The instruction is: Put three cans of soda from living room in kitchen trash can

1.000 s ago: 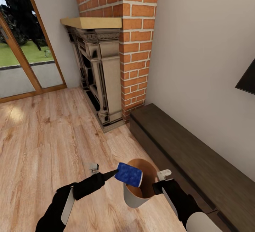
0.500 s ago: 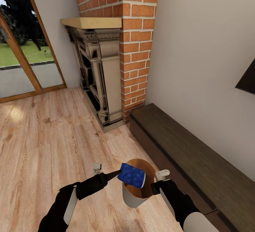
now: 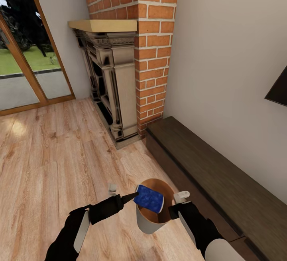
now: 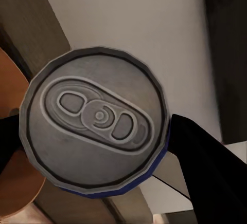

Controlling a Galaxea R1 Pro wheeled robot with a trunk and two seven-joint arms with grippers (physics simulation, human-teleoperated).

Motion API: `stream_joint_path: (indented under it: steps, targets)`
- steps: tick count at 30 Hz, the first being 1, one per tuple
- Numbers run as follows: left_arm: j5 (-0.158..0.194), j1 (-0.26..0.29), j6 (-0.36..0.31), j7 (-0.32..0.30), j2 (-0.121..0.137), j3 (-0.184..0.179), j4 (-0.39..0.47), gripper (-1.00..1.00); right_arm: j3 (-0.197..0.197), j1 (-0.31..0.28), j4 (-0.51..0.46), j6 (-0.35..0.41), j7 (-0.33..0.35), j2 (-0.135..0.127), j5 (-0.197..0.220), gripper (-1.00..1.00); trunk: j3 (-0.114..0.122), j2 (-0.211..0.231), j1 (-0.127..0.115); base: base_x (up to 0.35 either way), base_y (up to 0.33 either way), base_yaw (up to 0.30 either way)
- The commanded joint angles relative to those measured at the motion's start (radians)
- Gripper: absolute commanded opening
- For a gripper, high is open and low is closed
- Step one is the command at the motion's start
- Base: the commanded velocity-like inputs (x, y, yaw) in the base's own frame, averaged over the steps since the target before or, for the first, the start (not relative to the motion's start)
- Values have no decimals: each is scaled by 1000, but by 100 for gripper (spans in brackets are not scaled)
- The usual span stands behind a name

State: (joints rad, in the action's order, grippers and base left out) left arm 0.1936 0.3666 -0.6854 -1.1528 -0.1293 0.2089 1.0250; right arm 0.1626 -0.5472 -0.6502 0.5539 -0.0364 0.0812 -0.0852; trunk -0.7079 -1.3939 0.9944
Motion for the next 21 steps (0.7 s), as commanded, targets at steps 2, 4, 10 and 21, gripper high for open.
stream_joint_path:
  steps: [2,4,10,21]
  targets:
    - [0,0,1,15,-2,0,0,-100,0,0,0,-2,9,1,4,-100,0,0,0,0,0,0]
    - [1,0,1,33,-4,-3,0,100,0,0,0,-2,9,1,4,-100,0,0,0,0,0,0]
    - [1,0,23,58,-6,-12,0,100,0,0,11,-2,9,2,4,-100,0,0,0,0,0,0]
    - [4,0,47,-64,6,-10,-1,100,0,0,15,-2,9,2,4,-100,0,0,0,0,0,0]
